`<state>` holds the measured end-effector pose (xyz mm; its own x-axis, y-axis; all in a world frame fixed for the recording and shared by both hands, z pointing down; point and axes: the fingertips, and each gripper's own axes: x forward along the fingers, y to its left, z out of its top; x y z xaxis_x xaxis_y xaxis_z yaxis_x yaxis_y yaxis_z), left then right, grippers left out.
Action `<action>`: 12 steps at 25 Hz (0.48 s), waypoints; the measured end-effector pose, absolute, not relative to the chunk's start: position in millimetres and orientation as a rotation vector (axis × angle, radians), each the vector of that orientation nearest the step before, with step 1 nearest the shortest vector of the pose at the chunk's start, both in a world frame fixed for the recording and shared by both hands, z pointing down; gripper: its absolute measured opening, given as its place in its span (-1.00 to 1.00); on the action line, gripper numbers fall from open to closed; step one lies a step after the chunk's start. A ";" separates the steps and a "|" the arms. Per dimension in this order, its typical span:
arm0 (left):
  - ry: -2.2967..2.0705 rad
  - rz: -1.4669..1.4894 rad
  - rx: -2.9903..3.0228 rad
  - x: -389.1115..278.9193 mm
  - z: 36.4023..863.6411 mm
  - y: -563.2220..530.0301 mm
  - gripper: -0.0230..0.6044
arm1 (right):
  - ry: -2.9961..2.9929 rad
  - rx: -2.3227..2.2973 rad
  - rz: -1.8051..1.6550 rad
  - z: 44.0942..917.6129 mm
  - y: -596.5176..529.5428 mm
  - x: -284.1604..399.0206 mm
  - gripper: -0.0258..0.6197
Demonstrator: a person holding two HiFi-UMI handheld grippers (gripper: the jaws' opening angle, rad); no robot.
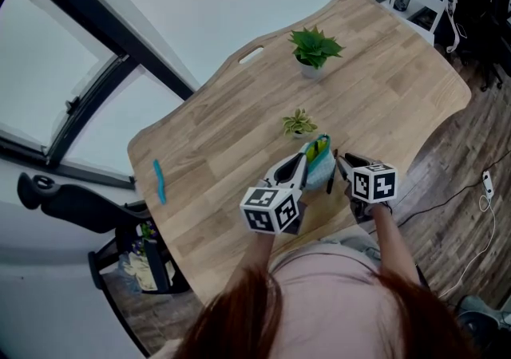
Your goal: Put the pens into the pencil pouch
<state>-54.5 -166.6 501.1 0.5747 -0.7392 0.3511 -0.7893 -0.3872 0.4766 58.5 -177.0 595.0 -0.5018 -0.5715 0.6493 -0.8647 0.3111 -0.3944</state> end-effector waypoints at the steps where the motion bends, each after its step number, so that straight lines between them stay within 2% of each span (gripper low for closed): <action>1: -1.213 0.109 2.195 -55.0 502.2 -166.2 -0.88 | -2.178 1.273 1.036 599.5 -176.8 58.1 -0.68; 12: -1.225 0.105 2.181 -60.5 504.8 -167.3 -0.88 | -2.049 1.200 1.143 636.0 -178.2 50.6 -0.62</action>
<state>-60.5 -167.3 504.8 0.5651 -0.7435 0.3577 -0.7936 -0.3714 0.4819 50.6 -178.2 636.0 -0.4858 -0.4531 0.7475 -0.8740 0.2588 -0.4112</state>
